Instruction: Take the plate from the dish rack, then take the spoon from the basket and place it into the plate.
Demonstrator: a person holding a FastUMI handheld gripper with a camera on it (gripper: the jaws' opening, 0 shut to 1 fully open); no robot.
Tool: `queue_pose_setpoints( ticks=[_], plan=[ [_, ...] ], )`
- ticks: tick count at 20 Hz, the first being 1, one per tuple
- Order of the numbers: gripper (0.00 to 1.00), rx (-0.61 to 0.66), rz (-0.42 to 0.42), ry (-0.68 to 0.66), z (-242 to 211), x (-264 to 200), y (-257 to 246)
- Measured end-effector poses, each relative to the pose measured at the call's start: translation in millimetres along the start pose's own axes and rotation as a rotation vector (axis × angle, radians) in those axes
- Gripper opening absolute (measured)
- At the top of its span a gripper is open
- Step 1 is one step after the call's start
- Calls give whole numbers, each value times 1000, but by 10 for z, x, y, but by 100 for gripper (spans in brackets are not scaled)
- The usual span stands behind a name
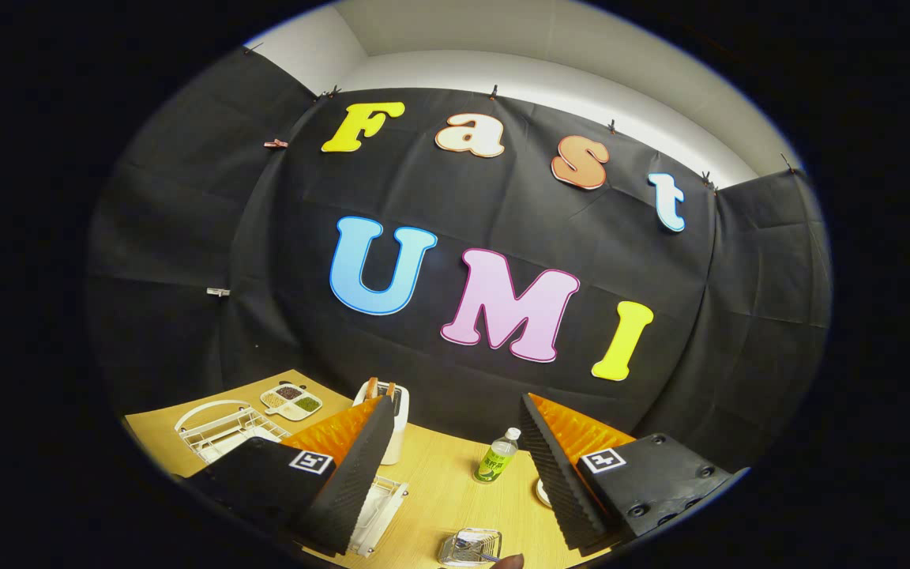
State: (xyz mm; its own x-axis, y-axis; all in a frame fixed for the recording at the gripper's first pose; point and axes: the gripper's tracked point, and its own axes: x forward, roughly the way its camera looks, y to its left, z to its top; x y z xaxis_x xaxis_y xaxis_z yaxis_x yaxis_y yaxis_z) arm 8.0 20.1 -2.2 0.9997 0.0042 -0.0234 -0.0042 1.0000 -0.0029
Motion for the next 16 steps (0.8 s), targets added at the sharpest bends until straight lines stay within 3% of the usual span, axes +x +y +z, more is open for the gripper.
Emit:
queue_pose_setpoints(
  ticks=[7,16],
  plan=[
    [98,91,67,75,-103,182,420],
    [96,217,173,483,-896,538,1363]
  ],
)
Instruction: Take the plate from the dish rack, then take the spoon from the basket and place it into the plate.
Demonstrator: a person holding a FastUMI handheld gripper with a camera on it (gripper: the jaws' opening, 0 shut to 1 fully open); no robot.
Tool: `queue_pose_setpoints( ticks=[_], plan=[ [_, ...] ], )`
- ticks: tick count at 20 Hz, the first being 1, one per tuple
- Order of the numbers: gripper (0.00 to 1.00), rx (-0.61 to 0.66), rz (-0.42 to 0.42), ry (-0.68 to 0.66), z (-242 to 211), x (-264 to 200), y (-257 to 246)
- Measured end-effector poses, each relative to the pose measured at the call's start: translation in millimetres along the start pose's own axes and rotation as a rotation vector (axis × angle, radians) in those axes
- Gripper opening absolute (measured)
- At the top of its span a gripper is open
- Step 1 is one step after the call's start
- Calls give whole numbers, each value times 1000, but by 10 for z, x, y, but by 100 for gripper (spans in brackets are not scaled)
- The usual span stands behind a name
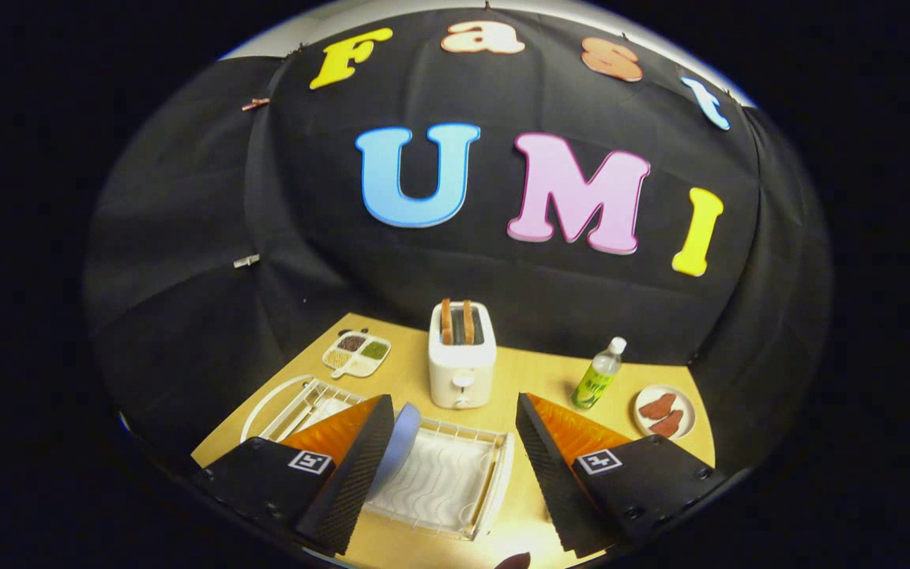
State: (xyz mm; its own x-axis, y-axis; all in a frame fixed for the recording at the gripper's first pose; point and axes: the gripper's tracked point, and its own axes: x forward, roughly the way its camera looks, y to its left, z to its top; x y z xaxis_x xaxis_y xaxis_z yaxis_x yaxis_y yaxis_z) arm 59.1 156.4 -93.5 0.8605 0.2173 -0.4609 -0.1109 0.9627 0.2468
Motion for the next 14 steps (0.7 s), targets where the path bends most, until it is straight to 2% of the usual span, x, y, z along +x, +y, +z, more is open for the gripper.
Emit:
queue_pose_setpoints(
  ticks=[5,8,10,13,14],
  plan=[
    [92,67,15,222,-528,448,349],
    [85,72,-23,306,-787,685,422],
    [76,56,-52,353,-957,822,443],
    [43,68,-121,409,-1130,902,456],
    [41,74,-157,425,-1170,936,438]
  ],
)
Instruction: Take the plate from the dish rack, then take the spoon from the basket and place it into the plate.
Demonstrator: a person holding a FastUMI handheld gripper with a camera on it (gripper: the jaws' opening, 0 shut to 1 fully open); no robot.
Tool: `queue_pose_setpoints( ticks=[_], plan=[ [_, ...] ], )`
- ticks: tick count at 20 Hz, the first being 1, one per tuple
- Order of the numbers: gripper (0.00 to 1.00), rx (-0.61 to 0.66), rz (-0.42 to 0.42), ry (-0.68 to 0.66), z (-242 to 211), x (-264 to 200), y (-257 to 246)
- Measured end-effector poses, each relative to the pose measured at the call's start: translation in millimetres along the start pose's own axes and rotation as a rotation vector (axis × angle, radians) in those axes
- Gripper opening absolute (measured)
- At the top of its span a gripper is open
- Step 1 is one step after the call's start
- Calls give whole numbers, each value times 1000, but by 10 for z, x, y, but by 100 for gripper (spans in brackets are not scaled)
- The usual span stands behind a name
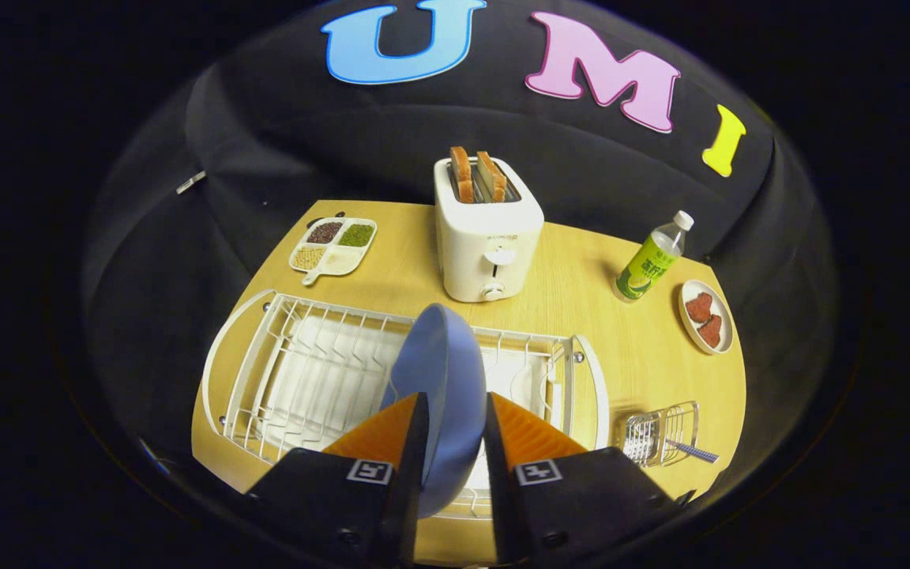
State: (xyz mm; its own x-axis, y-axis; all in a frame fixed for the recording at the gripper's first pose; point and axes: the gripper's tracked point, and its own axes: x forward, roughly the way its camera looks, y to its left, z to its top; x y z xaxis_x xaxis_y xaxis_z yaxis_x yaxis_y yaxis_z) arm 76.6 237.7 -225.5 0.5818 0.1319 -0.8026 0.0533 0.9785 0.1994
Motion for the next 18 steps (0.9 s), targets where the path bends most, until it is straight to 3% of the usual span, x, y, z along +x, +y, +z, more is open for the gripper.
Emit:
queue_pose_setpoints(
  ticks=[4,12,18],
  plan=[
    [27,-44,-144,17,52,-12,-98],
    [20,-279,-190,-81,537,-165,-49],
    [20,-176,-67,-173,601,-494,-99]
  ],
)
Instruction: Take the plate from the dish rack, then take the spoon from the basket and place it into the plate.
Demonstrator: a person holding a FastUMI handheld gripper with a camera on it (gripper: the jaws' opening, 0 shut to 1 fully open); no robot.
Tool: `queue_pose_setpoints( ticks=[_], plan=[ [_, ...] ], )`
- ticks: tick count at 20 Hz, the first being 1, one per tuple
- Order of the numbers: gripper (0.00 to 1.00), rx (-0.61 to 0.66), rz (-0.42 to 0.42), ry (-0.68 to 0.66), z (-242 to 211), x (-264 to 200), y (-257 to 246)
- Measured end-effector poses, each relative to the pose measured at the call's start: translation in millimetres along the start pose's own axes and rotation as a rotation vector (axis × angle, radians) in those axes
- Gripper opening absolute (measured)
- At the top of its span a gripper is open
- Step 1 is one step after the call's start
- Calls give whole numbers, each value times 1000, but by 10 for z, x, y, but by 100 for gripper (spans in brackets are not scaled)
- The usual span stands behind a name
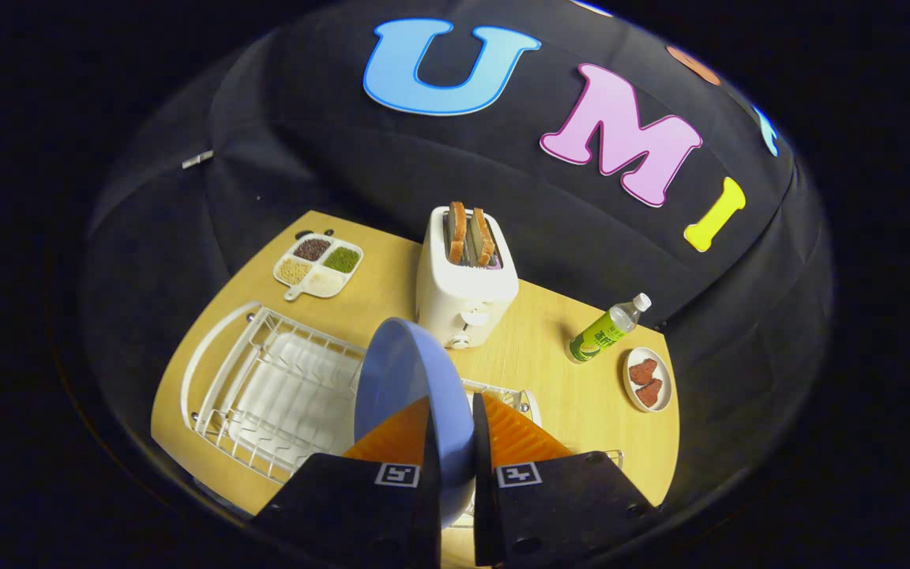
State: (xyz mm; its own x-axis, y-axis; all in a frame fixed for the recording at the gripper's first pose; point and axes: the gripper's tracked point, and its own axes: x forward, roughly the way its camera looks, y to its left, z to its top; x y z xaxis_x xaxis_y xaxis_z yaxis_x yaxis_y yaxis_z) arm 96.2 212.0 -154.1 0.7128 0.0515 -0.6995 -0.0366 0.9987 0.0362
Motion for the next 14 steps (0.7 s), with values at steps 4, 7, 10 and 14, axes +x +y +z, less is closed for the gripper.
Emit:
queue_pose_setpoints(
  ticks=[4,7,10,14],
  plan=[
    [20,82,113,-64,-49,-349,-194],
    [20,111,176,-113,-141,-607,-467],
    [20,138,208,-140,-331,-849,-828],
    [20,200,242,-121,-823,-1095,-1347]
  ],
)
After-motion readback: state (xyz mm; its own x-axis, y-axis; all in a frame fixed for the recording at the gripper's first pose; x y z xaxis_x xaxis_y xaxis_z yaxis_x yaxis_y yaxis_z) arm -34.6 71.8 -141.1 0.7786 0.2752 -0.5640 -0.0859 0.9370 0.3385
